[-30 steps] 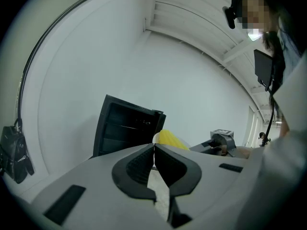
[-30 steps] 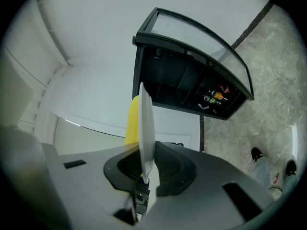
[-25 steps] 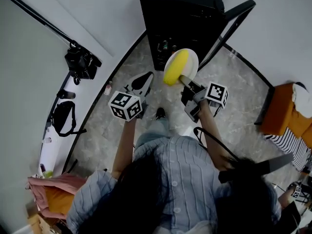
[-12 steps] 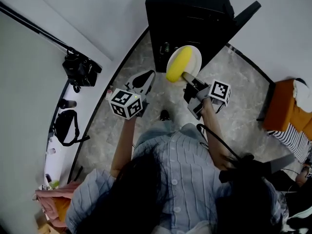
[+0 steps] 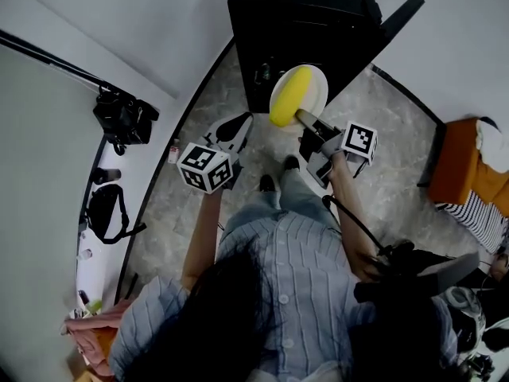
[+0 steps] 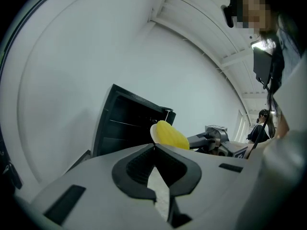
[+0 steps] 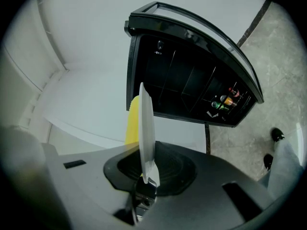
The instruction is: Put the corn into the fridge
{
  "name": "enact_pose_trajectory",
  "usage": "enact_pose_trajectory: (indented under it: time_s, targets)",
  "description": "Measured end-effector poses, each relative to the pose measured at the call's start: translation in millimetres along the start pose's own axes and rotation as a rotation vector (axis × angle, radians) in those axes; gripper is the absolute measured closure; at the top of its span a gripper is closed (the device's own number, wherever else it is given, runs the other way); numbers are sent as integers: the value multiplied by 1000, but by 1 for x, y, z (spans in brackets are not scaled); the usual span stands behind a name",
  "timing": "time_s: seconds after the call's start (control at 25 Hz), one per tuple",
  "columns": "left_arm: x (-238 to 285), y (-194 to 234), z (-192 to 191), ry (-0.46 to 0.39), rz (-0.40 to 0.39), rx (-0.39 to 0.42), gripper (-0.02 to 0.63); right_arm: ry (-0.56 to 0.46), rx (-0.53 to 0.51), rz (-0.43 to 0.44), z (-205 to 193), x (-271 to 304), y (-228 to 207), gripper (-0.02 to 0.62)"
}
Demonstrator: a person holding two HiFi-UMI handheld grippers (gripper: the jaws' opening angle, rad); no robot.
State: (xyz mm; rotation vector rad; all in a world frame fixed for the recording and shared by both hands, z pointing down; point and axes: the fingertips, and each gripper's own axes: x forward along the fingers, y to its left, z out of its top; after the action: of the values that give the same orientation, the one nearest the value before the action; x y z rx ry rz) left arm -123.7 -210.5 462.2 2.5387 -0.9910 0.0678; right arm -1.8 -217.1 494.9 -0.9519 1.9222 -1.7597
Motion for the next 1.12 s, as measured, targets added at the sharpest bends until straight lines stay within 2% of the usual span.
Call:
enact_pose_trajectory:
  time_s: [0.32, 0.72, 0.96, 1.12]
  targets:
    - [23, 2, 12, -23, 8, -12, 598, 13, 2, 11, 36, 18, 5, 555]
    - [48, 19, 25, -26, 36, -35, 598, 28, 0, -9, 89, 69, -5, 555]
    - [49, 21, 30, -29, 42, -25, 598, 0, 49, -13, 108, 91, -14, 555]
    - [50, 25, 34, -34, 52, -21, 598, -20, 46, -17, 126, 105, -23, 555]
